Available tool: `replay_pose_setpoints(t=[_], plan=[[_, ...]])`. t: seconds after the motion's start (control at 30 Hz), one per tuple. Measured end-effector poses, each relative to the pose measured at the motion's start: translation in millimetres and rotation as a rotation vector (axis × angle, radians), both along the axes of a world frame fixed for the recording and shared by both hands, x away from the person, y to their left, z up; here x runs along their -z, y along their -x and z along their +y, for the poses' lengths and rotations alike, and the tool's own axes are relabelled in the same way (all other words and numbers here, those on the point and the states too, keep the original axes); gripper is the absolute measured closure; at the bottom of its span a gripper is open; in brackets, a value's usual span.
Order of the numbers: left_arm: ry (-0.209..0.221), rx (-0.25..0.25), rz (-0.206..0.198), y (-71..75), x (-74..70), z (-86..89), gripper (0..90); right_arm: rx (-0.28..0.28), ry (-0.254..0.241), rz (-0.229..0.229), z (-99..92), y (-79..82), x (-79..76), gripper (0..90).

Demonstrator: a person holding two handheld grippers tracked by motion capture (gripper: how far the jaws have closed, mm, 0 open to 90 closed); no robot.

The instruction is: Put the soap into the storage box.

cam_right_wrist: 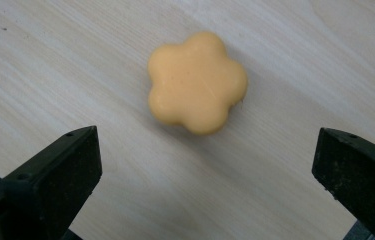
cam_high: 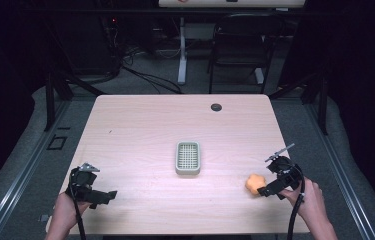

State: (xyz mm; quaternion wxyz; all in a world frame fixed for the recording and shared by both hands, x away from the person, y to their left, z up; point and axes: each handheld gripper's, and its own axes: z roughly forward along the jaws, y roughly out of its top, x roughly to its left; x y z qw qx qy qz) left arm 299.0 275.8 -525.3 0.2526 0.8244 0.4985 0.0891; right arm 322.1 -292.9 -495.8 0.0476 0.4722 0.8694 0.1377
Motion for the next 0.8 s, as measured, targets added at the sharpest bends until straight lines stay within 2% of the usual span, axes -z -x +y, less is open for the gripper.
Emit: replay_pose_setpoints(t=[0.2, 0.23, 0.27, 0.37, 0.5, 0.53, 0.57, 0.73, 0.8], plan=[[-0.003, 0.001, -0.003, 0.5, -0.5, -0.4, 0.2, -0.021, 0.015, 0.018, 10.9, -7.0, 2.5, 0.0], [-0.003, 0.002, -0.002, 0.4, -0.4, -0.5, 0.2, 0.000, 0.002, 0.001, 14.5, -9.9, 5.9, 0.0], [-0.004, 0.001, -0.002, 0.5, -0.5, -0.6, 0.2, -0.015, 0.022, 0.011, 14.7, -13.2, 5.8, 0.0], [-0.002, -0.002, 0.000, 0.2, -0.1, -0.3, 0.2, -0.023, 0.036, 0.031, 18.2, -20.9, 8.8, 0.0], [-0.002, -0.002, 0.000, 0.0, 0.1, 0.1, 0.2, -0.009, 0.024, 0.031, 22.7, -25.8, 14.1, 0.0], [-0.001, -0.002, 0.000, 0.0, 0.1, 0.1, 0.2, 0.040, -0.031, 0.002, 26.6, -25.9, 21.0, 0.0], [0.000, -0.002, 0.000, 0.2, 0.0, -0.1, 0.2, -0.019, 0.033, 0.047, 24.9, -30.7, 16.7, 0.0], [0.001, -0.003, 0.001, 0.4, 0.0, 0.1, 0.2, -0.011, 0.037, 0.054, 28.6, -33.9, 22.6, 0.0], [0.001, -0.001, 0.001, 0.2, 0.1, 0.0, 0.2, -0.035, 0.067, 0.074, 28.6, -35.6, 22.9, 0.0]])
